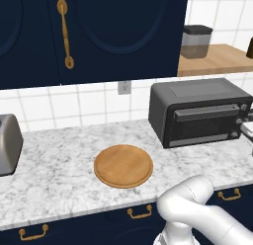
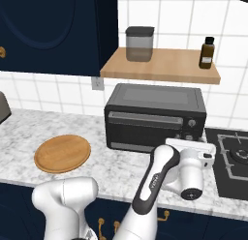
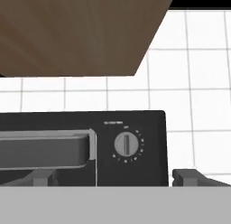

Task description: Pick up the kebab skewer and baguette bread, and place them inside the toaster oven. Close the toaster oven door and start by setting the timer.

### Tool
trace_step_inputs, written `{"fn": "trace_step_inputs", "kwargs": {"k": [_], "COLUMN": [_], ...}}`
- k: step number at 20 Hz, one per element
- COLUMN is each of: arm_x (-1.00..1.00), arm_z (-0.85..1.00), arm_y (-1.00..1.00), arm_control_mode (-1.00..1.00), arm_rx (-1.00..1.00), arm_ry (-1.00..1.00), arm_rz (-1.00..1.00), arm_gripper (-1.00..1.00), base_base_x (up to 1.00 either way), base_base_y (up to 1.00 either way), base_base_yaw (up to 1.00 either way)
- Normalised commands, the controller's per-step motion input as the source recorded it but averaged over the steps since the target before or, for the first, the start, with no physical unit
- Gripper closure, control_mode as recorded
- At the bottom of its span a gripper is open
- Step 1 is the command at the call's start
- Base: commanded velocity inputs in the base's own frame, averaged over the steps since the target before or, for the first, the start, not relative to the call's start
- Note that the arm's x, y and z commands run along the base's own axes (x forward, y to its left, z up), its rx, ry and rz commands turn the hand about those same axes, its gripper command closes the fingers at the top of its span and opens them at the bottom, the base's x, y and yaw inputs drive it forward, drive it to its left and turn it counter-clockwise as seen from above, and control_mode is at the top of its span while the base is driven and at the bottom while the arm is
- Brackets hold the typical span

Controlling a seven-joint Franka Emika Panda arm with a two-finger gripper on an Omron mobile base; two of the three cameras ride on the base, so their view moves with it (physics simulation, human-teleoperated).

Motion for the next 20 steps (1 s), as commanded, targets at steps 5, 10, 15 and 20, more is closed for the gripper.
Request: {"fn": "trace_step_inputs", "kwargs": {"k": [5,10,15,20], "arm_x": [0.0,0.0,0.0,0.03], "arm_z": [-0.1,-0.09,-0.09,-0.12], "arm_y": [-0.17,-0.13,-0.02,0.0], "arm_control_mode": [-1.0,-1.0,-1.0,-1.0], "arm_rx": [0.0,0.0,0.0,0.0], "arm_ry": [0.0,0.0,0.0,0.04], "arm_rz": [0.0,0.0,0.0,0.0], "arm_gripper": [-1.0,-1.0,-1.0,-1.0], "base_base_x": [0.0,0.0,0.0,0.0], "base_base_y": [0.0,0.0,0.0,0.0], "base_base_yaw": [0.0,0.0,0.0,0.0]}}
